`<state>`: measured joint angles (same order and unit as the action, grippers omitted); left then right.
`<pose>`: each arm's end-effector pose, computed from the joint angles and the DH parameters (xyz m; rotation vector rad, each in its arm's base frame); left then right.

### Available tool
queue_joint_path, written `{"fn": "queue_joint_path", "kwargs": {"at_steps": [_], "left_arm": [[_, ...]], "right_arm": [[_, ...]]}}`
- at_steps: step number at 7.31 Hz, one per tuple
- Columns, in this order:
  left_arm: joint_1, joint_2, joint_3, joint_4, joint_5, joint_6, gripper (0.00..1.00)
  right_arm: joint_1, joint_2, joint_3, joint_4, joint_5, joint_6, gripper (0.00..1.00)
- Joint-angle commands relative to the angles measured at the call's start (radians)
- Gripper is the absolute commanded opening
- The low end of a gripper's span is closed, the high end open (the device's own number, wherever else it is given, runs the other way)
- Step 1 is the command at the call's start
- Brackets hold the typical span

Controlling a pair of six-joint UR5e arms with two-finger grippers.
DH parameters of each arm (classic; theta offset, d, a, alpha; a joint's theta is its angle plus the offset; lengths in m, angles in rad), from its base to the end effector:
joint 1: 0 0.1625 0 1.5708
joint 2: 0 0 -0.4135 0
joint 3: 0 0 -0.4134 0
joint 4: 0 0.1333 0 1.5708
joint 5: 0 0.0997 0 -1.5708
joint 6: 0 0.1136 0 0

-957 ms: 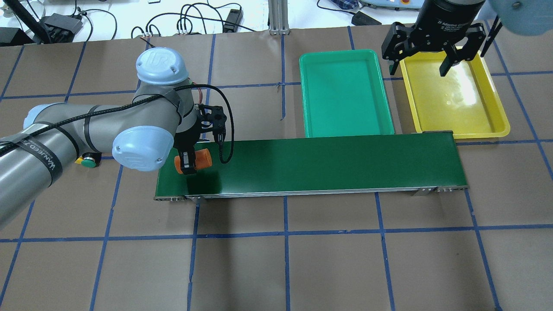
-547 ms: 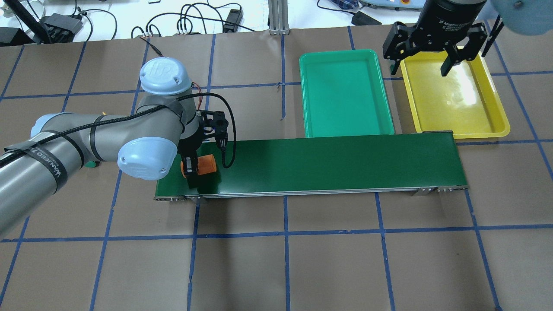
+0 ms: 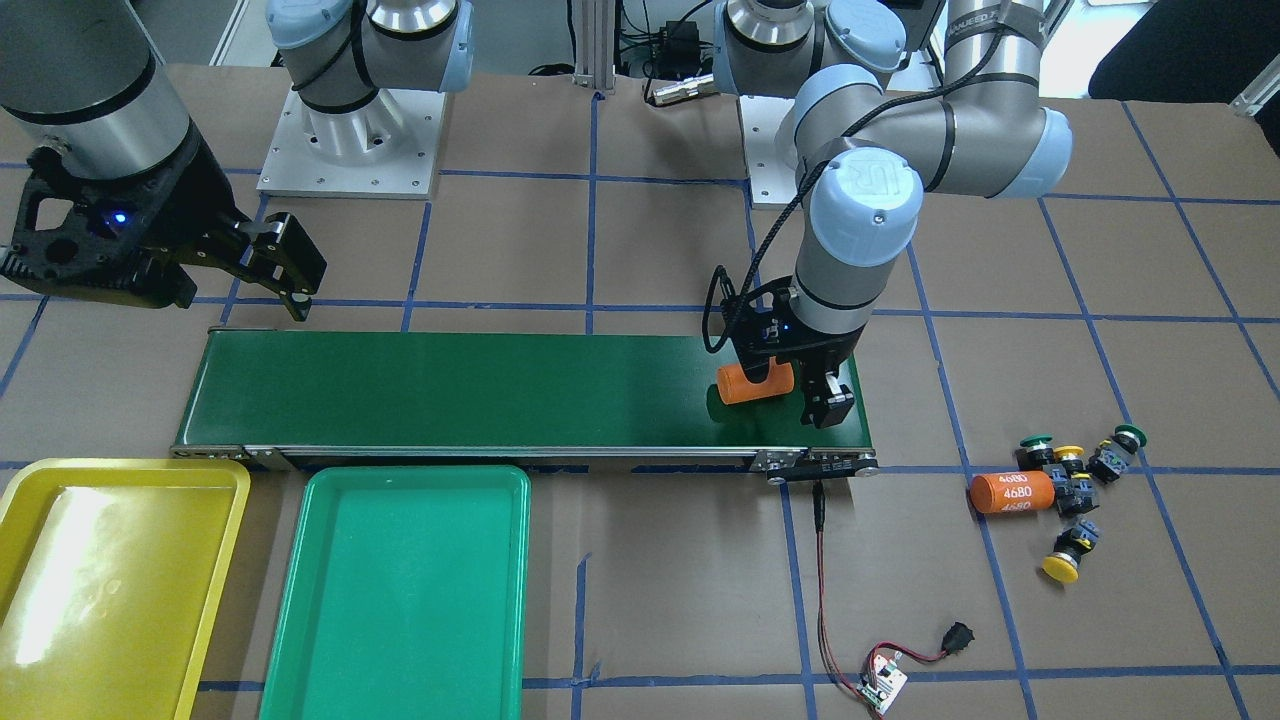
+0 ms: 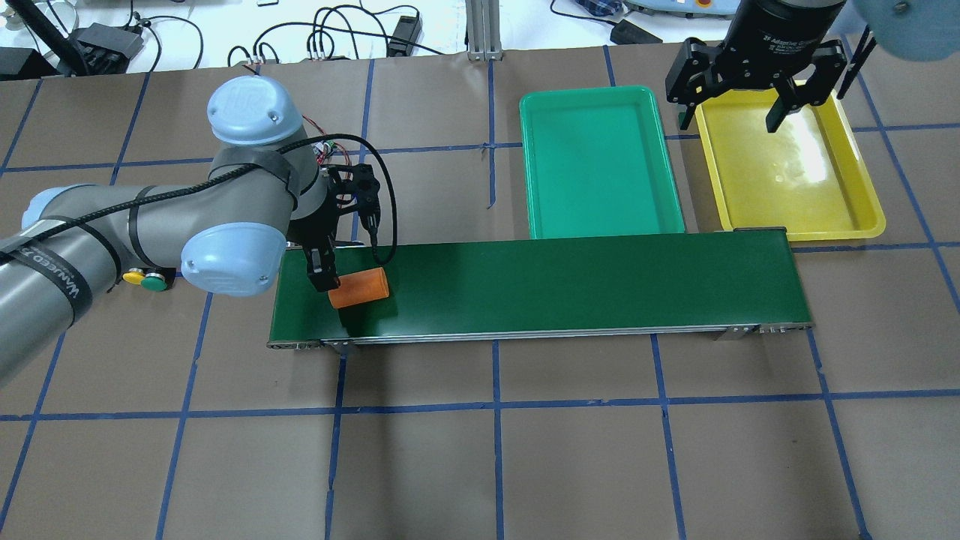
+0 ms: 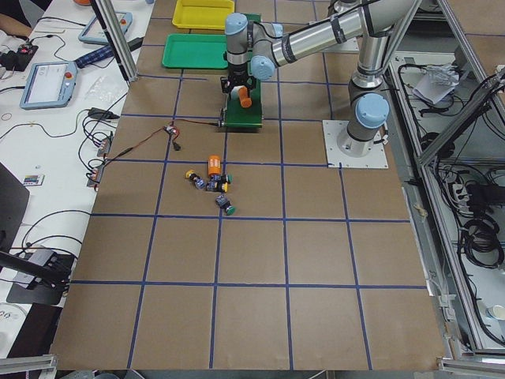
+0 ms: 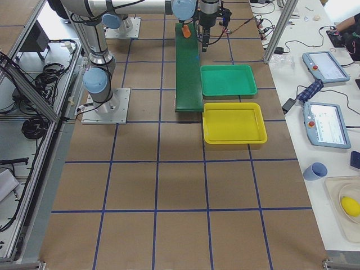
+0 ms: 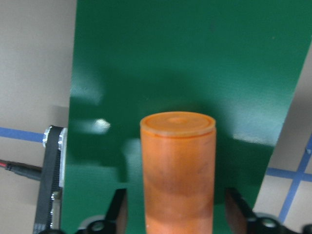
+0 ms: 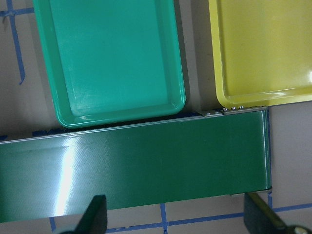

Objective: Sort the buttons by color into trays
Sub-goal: 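Lower the cylinder onto the belt, open the left gripper, lift away, then return the left gripper to the pile and grasp another orange cylinder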

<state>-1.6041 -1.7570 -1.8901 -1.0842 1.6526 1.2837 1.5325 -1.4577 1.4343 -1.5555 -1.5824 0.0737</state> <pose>-0.1418 -0.5314 0.2536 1.8886 2.4391 0.0975 0.1104 -0.5652 0.4702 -0.1753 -3.1252 0.0130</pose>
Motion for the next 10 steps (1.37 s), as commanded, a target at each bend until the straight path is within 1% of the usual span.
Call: {"fn": "queue_joint_path", "kwargs": {"at_steps": [1,2,3,4,5,6,8,9,10], "left_arm": [[0.189,-0.005,0.045,-0.075,-0.064,0.084,0.83],[0.298,-0.036,0.046,-0.066,-0.085,0.203,0.84],[0.382,-0.068,0.066,-0.043,-0.085,0.323,0.9],[0.401,-0.106,0.122,-0.043,-0.082,0.36,0.9],[0.408,-0.152,0.153,-0.014,-0.079,0.418,0.98],[0.435,-0.191,0.146,0.047,-0.076,0.421,1.0],[0.492,-0.245,0.157,0.05,-0.083,0.431,1.0],[0.494,-0.269,0.158,0.055,-0.082,0.44,1.0],[0.495,-0.294,0.152,0.096,-0.079,0.44,1.0]], "right_arm": [[0.001,0.0,0.0,0.0,0.001,0.0,1.0],[0.0,0.0,0.0,0.0,0.001,0.001,1.0],[0.0,0.0,0.0,0.0,0.001,0.001,1.0],[-0.002,-0.003,-0.002,-0.003,-0.013,0.001,1.0],[0.003,0.005,-0.002,-0.009,-0.014,0.003,1.0],[0.001,0.002,-0.002,-0.008,-0.014,0.003,1.0],[0.008,0.006,-0.002,-0.002,-0.018,0.005,1.0],[0.008,0.002,-0.002,0.001,-0.018,0.018,1.0],[0.008,-0.001,0.0,0.003,-0.018,0.021,1.0]]}}
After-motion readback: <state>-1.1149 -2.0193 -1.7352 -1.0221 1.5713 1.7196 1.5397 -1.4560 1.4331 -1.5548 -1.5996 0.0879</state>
